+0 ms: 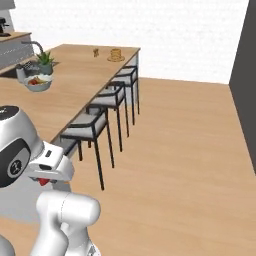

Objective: Take the strawberry from the fridge and place it on top of the pancake, located on the dining counter.

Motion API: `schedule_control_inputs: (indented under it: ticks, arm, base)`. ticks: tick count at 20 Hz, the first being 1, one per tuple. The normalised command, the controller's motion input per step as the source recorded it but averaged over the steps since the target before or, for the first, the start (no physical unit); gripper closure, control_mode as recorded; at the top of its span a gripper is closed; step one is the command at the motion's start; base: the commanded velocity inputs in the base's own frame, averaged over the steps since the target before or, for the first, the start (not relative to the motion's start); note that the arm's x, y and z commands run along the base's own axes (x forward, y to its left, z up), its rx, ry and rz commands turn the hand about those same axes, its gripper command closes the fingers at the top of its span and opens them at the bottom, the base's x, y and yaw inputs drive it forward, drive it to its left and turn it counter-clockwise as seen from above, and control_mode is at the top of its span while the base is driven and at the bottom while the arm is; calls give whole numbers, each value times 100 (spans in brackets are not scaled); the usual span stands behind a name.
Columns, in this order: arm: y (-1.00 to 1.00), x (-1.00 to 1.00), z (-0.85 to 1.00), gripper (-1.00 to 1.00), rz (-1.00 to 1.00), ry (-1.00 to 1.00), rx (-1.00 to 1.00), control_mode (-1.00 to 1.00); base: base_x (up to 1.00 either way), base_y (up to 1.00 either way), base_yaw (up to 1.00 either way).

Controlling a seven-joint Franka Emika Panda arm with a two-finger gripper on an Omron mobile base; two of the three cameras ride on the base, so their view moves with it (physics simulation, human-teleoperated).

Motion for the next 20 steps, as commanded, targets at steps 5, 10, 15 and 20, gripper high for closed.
schedule_control_inputs:
  ticks: [5, 10, 15, 20]
  arm:
    - [0, 0, 0, 100, 0, 0, 0, 100]
    - [0, 0, 0, 100, 0, 0, 0, 100]
    - [0, 0, 0, 100, 0, 0, 0, 100]
    - [0, 0, 0, 100, 0, 0, 0, 100]
  base:
    - [96, -100, 33]
    - [97, -100, 34]
    - [100, -100, 41]
    - [100, -99, 48]
